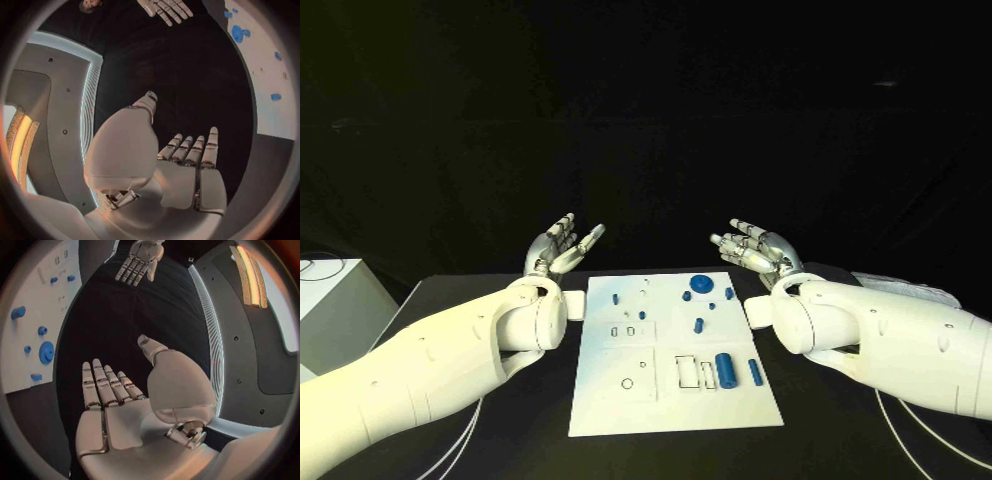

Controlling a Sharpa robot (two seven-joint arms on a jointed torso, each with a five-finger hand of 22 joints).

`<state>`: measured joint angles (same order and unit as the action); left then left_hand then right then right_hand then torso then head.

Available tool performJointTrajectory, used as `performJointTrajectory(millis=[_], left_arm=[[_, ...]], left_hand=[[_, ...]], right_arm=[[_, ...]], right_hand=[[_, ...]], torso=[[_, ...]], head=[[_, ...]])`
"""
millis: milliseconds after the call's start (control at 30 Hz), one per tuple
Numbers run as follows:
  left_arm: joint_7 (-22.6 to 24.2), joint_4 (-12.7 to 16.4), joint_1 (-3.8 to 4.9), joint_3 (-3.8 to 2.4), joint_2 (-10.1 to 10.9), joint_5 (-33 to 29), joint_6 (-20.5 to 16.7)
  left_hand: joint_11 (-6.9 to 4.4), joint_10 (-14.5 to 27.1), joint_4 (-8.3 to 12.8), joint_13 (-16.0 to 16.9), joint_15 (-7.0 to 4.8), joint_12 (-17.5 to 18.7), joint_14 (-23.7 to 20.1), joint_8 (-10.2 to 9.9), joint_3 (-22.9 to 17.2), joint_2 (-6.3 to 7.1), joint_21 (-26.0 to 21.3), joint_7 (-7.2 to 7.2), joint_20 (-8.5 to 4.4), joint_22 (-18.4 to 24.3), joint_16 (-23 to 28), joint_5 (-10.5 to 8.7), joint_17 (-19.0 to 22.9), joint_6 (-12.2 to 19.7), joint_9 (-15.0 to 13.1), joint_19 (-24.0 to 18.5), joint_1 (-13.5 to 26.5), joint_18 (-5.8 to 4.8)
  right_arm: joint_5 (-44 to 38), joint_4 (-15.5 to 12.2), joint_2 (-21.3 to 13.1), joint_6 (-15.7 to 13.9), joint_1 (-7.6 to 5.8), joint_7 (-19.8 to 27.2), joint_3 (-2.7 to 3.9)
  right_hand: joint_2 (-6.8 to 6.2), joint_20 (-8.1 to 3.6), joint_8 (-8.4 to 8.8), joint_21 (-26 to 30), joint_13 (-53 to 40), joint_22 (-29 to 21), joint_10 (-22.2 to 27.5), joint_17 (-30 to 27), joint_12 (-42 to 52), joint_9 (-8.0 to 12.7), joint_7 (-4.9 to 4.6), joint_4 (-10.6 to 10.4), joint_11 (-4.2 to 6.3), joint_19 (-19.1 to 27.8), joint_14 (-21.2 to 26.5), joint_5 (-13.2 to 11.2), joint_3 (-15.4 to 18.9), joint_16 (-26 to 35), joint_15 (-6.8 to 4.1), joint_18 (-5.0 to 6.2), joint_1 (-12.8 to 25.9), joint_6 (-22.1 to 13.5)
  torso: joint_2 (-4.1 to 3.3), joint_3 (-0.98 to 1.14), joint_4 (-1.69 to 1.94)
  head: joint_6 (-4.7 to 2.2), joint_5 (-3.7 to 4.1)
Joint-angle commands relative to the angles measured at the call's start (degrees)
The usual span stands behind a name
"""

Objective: Assemble the parts on the task board

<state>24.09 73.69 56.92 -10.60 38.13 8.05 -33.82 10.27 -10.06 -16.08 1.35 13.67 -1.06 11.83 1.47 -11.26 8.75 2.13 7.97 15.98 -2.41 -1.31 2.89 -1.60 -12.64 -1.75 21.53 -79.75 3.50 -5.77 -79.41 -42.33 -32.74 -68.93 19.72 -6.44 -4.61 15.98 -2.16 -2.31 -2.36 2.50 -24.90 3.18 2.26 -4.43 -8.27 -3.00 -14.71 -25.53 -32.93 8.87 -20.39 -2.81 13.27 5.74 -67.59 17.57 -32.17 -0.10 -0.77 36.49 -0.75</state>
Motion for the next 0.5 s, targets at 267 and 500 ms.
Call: performJointTrajectory(millis=[267, 500], left_arm=[[-2.86, 0.44, -0.62, -1.15, 2.03, 7.06, 11.20], [-1.57, 5.13, -0.59, -1.99, 5.76, 8.49, 11.80]], left_hand=[[2.92, -12.35, -0.55, 1.17, 0.36, -2.00, 13.55, 3.15, -2.47, -2.14, 2.19, 6.94, 0.67, -1.00, -3.32, 0.23, -2.19, -11.34, -1.94, 8.10, -3.30, 2.69], [0.37, -45.14, 0.12, 2.81, -5.28, -7.62, 43.10, 12.36, -5.71, -3.16, 10.57, 5.41, -1.45, -3.67, -12.40, 0.30, -7.96, -36.69, -6.87, 31.99, -3.60, 7.21]], right_arm=[[-28.72, 7.09, 0.85, 11.33, -2.48, -3.94, -1.29], [-42.95, 8.85, 0.84, 11.37, -3.97, -4.25, -1.19]], right_hand=[[-0.48, -0.04, -5.57, -3.04, -1.30, 1.44, -26.98, 2.32, 1.69, -3.66, -6.37, 5.92, 2.66, -24.98, -23.73, 0.69, -4.96, -4.30, -3.66, 4.87, -9.88, 23.97], [-2.29, -3.87, -8.00, -5.27, -1.24, 1.75, -35.43, 3.33, 1.70, -4.62, -4.48, 6.47, 5.17, -35.31, -32.97, 0.83, -9.76, -6.80, -7.08, 4.83, -10.22, 34.18]], torso=[[-1.05, -0.15, -0.06], [-2.82, -0.23, 0.53]], head=[[1.04, -0.15], [0.89, 0.56]])
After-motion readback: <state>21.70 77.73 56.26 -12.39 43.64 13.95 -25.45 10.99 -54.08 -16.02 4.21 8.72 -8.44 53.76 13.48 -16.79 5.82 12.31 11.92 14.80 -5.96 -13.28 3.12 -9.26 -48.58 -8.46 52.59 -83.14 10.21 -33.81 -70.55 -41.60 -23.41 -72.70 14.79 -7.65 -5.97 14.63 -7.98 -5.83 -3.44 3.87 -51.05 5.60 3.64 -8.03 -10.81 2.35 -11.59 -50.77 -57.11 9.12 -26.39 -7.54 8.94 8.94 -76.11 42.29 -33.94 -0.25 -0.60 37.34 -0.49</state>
